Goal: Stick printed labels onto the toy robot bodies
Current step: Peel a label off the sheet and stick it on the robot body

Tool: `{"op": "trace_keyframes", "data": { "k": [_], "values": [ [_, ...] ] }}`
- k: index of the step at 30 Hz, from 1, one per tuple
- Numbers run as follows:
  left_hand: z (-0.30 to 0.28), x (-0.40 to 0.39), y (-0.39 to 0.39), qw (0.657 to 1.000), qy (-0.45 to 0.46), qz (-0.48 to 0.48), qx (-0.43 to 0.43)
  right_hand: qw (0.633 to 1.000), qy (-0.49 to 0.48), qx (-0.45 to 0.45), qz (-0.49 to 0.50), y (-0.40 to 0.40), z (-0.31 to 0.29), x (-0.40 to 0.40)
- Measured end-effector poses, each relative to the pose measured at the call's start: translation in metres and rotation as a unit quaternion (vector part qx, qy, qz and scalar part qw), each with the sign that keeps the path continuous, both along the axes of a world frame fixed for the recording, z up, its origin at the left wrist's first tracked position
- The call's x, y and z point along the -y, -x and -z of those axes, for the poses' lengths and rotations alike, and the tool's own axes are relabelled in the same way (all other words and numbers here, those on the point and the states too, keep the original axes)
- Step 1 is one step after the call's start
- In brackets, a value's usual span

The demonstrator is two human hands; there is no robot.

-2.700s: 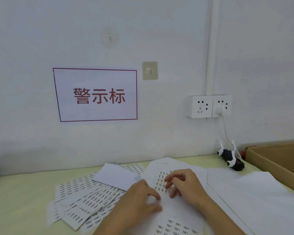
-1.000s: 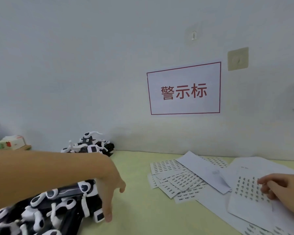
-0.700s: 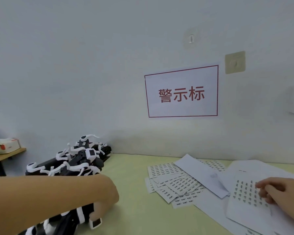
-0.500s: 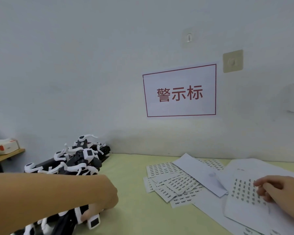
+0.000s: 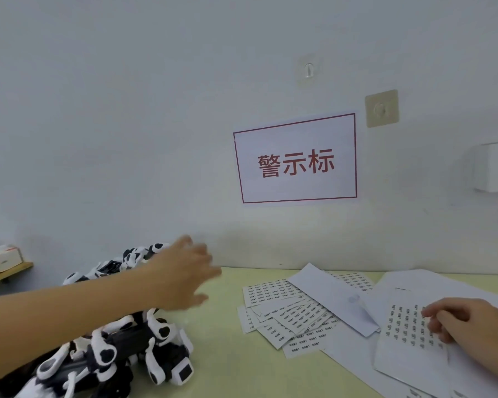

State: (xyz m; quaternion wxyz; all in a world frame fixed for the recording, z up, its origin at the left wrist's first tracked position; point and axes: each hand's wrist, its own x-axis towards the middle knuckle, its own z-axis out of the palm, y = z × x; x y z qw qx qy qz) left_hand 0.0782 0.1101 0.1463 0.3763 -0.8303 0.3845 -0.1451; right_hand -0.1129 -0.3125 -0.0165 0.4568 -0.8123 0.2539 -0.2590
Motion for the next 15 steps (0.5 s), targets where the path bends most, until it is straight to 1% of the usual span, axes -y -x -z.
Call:
{"op": "trace_keyframes", "data": {
  "k": [1, 2, 3, 4, 5, 6, 7, 10, 12, 13, 15],
  "values": [
    [-0.007, -0.004, -0.006, 0.996, 0.028, -0.046, 0.078, 1.0, 0.001, 0.0, -0.001, 0.001, -0.001, -0.001],
    [-0.011, -0.007, -0.009, 0.984, 0.058, -0.128, 0.111, 1.0, 0.002, 0.001, 0.0, 0.001, -0.002, -0.001],
    [-0.014, -0.009, -0.012, 0.967, 0.1, -0.212, 0.095, 1.0, 0.002, 0.002, 0.002, 0.002, -0.003, -0.002],
    [-0.016, -0.01, -0.014, 0.949, 0.142, -0.279, 0.045, 1.0, 0.001, 0.003, 0.004, 0.002, -0.004, -0.003],
    [-0.016, -0.01, -0.019, 0.936, 0.177, -0.304, -0.006, 1.0, 0.0, 0.004, 0.005, 0.003, -0.004, -0.003],
    [-0.018, -0.01, -0.021, 0.932, 0.2, -0.297, -0.047, 1.0, 0.0, 0.003, 0.006, 0.002, -0.005, -0.004],
    [-0.019, -0.006, -0.021, 0.937, 0.212, -0.267, -0.074, 1.0, 0.0, 0.001, 0.007, 0.002, -0.005, -0.004],
    [-0.015, 0.017, -0.012, 0.954, 0.214, -0.181, -0.102, 1.0, -0.003, 0.001, 0.012, 0.001, -0.005, -0.005],
    [-0.005, 0.036, -0.01, 0.958, 0.229, -0.123, -0.125, 1.0, -0.007, 0.002, 0.014, 0.001, -0.006, -0.005],
    [-0.002, 0.045, -0.01, 0.953, 0.254, -0.088, -0.143, 1.0, -0.008, 0.002, 0.014, 0.001, -0.006, -0.005],
    [-0.002, 0.058, -0.008, 0.923, 0.322, -0.034, -0.209, 1.0, -0.008, 0.001, 0.015, 0.002, -0.006, -0.005]
  ]
}}
